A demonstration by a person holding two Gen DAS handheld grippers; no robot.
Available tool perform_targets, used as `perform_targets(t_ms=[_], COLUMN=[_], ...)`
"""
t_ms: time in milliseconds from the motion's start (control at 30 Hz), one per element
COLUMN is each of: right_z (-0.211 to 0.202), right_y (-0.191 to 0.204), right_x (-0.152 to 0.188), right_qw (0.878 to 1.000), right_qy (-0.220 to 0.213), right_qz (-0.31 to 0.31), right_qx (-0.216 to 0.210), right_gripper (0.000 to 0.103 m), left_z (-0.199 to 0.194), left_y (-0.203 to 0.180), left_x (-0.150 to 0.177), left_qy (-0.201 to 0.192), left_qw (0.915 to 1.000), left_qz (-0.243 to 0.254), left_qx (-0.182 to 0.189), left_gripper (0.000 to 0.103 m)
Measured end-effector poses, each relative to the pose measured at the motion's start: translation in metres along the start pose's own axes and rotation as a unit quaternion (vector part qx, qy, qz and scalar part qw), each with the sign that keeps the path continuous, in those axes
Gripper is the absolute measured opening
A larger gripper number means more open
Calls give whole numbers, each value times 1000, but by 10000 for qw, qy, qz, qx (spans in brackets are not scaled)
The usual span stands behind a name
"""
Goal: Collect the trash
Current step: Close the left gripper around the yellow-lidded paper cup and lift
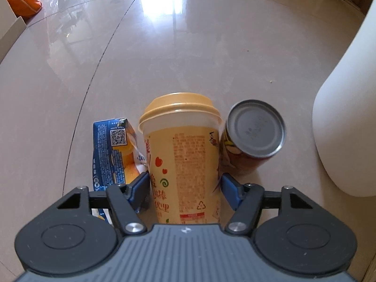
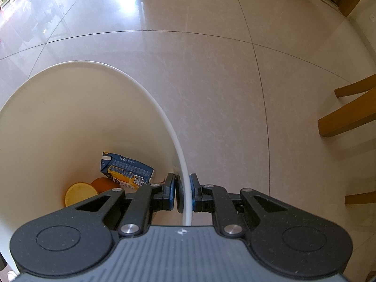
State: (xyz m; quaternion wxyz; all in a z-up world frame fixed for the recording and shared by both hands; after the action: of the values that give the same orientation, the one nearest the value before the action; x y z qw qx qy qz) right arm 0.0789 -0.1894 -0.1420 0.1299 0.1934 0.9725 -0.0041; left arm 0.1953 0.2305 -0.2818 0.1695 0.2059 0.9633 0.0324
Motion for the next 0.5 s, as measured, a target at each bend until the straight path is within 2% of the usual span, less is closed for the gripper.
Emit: perform_targets(t_ms=[233,500], right_z=[0,1], right_y=[0,-1], right_x=[0,1], right_qw=[10000,10000], right_qy=[-2,3], right_qz=[9,4], right_qx=[4,8], right_gripper=[15,15], left_z=[6,-5], left_y=[-5,-10], left_x=[-5,-2], left_qy=[58,165], left_qw=[9999,9998], left_qz=[28,0], left_qx=[-93,-101], left_gripper=[68,68])
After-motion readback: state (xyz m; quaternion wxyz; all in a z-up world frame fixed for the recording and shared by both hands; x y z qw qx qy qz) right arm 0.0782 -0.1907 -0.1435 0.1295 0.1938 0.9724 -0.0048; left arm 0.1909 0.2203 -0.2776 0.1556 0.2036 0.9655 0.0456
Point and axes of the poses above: each gripper's, at about its wrist camera, not at the fingertips, and z roughly the way its jaws point, y to its left, x to its underside, the point moved 2 cm from there along z, roughly the way its jaws point, and after that the axes turned 6 degrees about -x, right-handed, at the moved point
